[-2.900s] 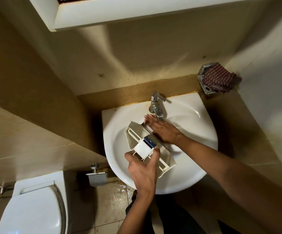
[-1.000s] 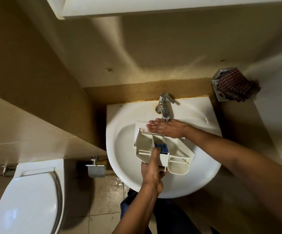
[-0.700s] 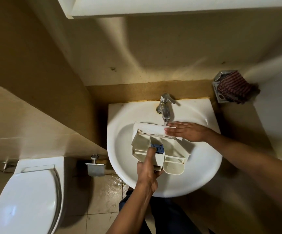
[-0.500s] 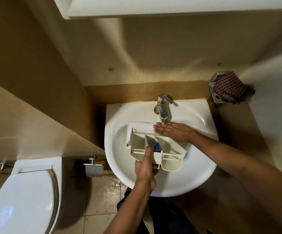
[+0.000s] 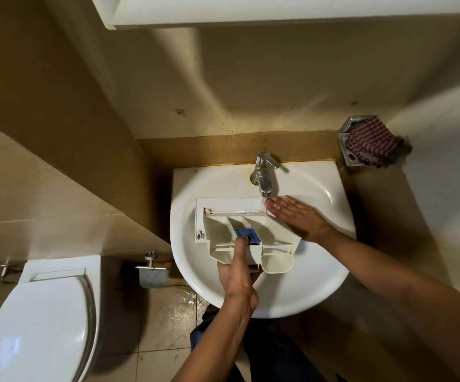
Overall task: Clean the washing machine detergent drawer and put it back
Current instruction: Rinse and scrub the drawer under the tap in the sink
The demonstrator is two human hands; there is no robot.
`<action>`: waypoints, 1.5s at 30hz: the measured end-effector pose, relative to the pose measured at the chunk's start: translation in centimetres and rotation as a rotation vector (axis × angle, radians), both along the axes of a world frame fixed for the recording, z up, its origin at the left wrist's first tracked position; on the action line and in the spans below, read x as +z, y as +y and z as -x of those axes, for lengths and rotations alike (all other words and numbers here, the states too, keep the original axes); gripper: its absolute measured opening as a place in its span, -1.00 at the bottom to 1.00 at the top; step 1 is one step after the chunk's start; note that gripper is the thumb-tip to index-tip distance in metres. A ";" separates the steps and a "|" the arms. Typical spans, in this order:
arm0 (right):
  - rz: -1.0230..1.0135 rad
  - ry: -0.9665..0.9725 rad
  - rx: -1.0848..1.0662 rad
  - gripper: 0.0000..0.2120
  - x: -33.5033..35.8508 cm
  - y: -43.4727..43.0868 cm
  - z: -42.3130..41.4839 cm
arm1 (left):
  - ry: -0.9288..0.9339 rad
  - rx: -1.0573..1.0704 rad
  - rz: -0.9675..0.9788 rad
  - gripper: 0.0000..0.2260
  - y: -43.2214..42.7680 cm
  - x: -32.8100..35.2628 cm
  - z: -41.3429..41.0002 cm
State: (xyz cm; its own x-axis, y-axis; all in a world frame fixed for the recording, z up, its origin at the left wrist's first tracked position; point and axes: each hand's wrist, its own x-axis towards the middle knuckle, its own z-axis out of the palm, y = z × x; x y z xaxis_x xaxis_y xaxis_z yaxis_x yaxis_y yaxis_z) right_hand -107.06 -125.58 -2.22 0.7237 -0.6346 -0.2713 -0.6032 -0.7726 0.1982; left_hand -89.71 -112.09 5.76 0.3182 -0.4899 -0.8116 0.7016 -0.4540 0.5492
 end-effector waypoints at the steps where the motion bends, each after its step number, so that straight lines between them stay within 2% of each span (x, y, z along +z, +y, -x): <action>1: -0.004 -0.018 -0.015 -0.25 -0.4 0.3 -0.2 | -0.004 0.002 0.008 -0.65 0.0 0.0 0.1; 3: -0.035 -0.054 -0.072 -0.23 -0.6 0.9 -0.6 | -0.022 -0.002 0.022 -0.64 0.0 0.0 0.2; 4: -0.027 -0.011 -0.073 -0.23 -0.8 1.2 -0.8 | -0.032 -0.007 0.021 -0.63 0.0 0.0 0.3; 7: -0.139 0.088 -0.001 -0.38 -1.7 1.9 -0.4 | -0.055 -0.031 -0.015 -0.60 0.0 -0.2 0.5; 9: -0.147 0.024 -0.054 -0.30 -1.3 2.0 0.0 | -0.045 -0.041 -0.042 -0.59 0.0 -0.2 0.6; 11: -0.078 -0.120 -0.085 -0.21 -0.8 2.2 0.6 | -0.014 -0.045 -0.044 -0.59 0.0 -0.1 0.6; 12: -0.041 -0.146 -0.095 -0.23 -0.7 2.5 0.7 | -0.002 -0.046 -0.041 -0.59 -0.1 0.0 0.6; 14: -0.032 -0.096 -0.106 -0.46 -0.6 3.3 0.3 | 0.008 -0.053 -0.040 -0.59 -0.2 0.1 0.7; 15: -0.051 -0.081 -0.131 -0.50 -0.8 3.4 0.2 | 0.008 -0.059 -0.045 -0.58 -0.2 0.0 0.7; 17: -0.083 -0.047 -0.123 -0.43 -1.3 3.0 0.2 | 0.003 -0.065 -0.056 -0.57 -0.1 0.0 0.9; 19: -0.098 -0.056 -0.076 -0.49 -1.9 2.2 0.8 | 0.002 -0.060 -0.052 -0.58 0.0 0.1 1.0; 21: -0.218 -0.120 -0.146 -0.45 -2.4 1.8 1.7 | 0.021 -0.056 -0.024 -0.63 0.0 0.3 1.0; 22: -0.213 -0.131 -0.162 -0.45 -2.3 1.6 1.8 | 0.038 -0.057 -0.008 -0.66 -0.1 0.5 0.9; 24: -0.264 -0.162 -0.146 -0.45 -1.7 1.5 1.6 | 0.051 -0.080 -0.002 -0.66 -0.1 0.5 0.8; 27: -0.397 -0.275 -0.038 -0.31 -0.5 1.1 1.5 | 0.013 -0.123 -0.029 -0.62 0.3 0.3 0.4; 30: -0.245 -0.197 0.015 -0.33 -1.0 1.2 1.5 | -0.018 -0.117 -0.029 -0.50 0.6 0.1 0.3; 33: -0.213 -0.150 0.000 -0.43 -2.1 1.7 0.3 | -0.072 -0.108 -0.026 -0.41 1.0 -0.1 0.4; 35: -0.187 -0.156 0.035 -0.42 -2.4 1.4 0.0 | -0.110 -0.101 -0.024 -0.50 1.3 -0.4 0.5; 37: -0.178 -0.164 0.047 -0.31 -2.3 0.6 0.1 | -0.117 -0.079 -0.021 -0.59 1.5 -0.6 0.5; 39: -0.206 -0.198 0.031 -0.25 -1.9 0.0 0.2 | -0.114 -0.075 -0.031 -0.59 1.5 -0.8 0.5; 45: -0.301 -0.271 -0.133 -0.54 -1.9 0.6 -0.2 | -0.131 -0.051 -0.007 -0.61 1.5 -0.7 1.1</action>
State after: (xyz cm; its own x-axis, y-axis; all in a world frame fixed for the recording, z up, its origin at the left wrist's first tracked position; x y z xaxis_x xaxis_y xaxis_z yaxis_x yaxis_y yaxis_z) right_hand -106.86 -124.96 -4.07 0.7115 -0.6488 -0.2697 -0.7007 -0.6836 -0.2040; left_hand -90.76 -110.60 5.09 0.3965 -0.5028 -0.7681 0.5996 -0.4917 0.6314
